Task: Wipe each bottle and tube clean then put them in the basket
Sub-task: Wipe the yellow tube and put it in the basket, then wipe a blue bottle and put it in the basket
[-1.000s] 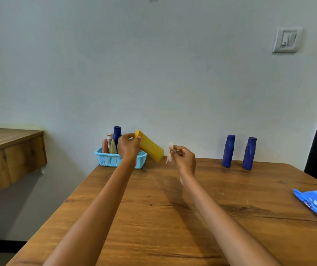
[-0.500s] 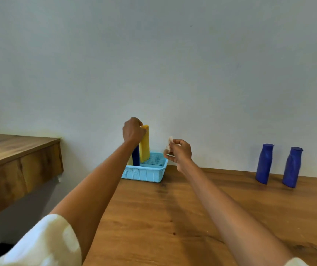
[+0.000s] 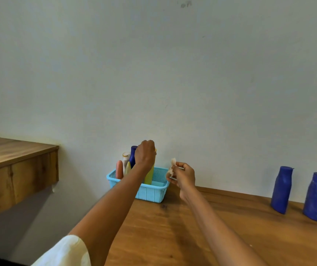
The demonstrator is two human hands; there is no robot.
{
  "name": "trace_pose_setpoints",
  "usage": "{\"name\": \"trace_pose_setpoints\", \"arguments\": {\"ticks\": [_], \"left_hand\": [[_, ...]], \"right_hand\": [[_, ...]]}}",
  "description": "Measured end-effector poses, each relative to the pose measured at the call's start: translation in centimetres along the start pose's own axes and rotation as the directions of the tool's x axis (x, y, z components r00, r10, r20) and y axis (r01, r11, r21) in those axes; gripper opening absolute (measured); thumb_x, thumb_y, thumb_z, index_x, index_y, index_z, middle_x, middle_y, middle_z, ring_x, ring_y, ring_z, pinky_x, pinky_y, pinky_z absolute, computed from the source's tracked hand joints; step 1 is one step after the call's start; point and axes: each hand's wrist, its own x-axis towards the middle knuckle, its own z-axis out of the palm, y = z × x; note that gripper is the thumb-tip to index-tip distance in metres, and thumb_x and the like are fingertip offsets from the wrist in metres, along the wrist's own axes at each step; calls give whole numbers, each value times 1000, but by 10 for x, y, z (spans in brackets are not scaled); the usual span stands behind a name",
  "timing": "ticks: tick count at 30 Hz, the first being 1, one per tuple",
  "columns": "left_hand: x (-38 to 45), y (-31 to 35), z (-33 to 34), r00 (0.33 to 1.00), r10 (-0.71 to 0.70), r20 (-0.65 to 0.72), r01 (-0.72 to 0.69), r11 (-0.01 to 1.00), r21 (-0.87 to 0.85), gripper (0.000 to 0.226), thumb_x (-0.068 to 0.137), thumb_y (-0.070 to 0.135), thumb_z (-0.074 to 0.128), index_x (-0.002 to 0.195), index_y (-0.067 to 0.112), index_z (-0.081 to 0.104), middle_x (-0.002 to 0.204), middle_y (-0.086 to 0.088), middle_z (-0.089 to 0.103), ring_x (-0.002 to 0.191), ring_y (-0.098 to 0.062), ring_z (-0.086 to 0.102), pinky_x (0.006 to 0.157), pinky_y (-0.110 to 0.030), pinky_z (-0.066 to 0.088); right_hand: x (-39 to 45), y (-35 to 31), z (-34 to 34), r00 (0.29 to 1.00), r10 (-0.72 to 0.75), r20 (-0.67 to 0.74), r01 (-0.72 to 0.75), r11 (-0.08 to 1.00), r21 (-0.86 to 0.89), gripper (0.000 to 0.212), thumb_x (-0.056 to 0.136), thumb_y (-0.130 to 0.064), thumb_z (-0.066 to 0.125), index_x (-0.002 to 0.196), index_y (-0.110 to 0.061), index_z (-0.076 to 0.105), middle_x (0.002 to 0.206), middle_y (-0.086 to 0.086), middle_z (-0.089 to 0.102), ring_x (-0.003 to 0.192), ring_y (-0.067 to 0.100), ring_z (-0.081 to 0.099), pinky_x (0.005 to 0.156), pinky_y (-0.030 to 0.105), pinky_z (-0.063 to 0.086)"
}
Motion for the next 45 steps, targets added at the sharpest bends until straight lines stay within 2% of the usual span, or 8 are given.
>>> {"name": "trace_pose_setpoints", "arguments": {"ticks": [6,15,20,25,29,34,40,45], "left_hand": [[0,-4,0,1000,-14,11,13,997,78,11,89,8,58,96,0,63,106,-17,63,93,-32,63,70,-35,47],[-7,4,-23,999,38,13,-40,955,293,35,96,36,47,109,7,62,117,-11,53,100,-29,59,74,-33,43],[-30,20,-35,996,86,-30,-78,979,190,32,99,27,39,110,8,62,116,-12,53,101,-30,56,74,-36,43],[-55,41,-32,1000,-13,12,15,978,-210,26,94,16,44,109,15,65,120,-11,54,104,-31,57,79,-38,45],[-83,87,-5,991,131,25,-108,902,-418,23,93,26,53,110,15,63,111,-9,61,103,-25,57,84,-36,46],[-104,156,36,962,270,33,-224,855,-468,30,95,33,49,119,17,57,113,-6,59,108,-21,50,83,-34,44],[-95,246,81,924,372,85,-296,840,-454,37,95,29,50,130,16,48,126,-8,54,120,-23,45,91,-36,44],[-76,305,111,891,414,186,-289,835,-468,48,94,29,53,138,16,40,135,-13,48,126,-28,40,99,-40,41]], "right_hand": [[-1,-4,-3,1000,10,11,-10,1000,9,17,92,-5,54,108,-9,60,102,12,62,79,20,63,67,32,59],[-12,-20,-12,994,91,59,-98,988,119,18,92,-4,54,108,-9,61,99,15,62,80,23,63,67,33,59],[-30,-40,-21,994,87,61,-95,983,158,17,91,-5,57,105,-15,61,80,9,61,65,15,59,78,36,58],[-49,-56,-45,998,29,-55,-25,997,72,30,87,10,43,87,-8,68,72,8,60,53,13,51,53,20,48],[-56,-62,-94,960,-79,-267,84,996,4,37,87,7,38,83,-14,69,79,5,66,60,12,57,52,15,43],[-37,-70,-172,870,-270,-412,252,963,-99,25,92,-10,46,99,-13,69,91,11,66,72,15,61,56,15,45],[13,-91,-257,756,-453,-473,313,884,-346,23,91,-18,53,81,-35,65,107,12,63,87,23,65,78,40,58],[31,-114,-297,776,-432,-460,322,898,-300,24,93,-2,50,104,-14,67,108,5,66,88,20,65,75,27,57]]}}
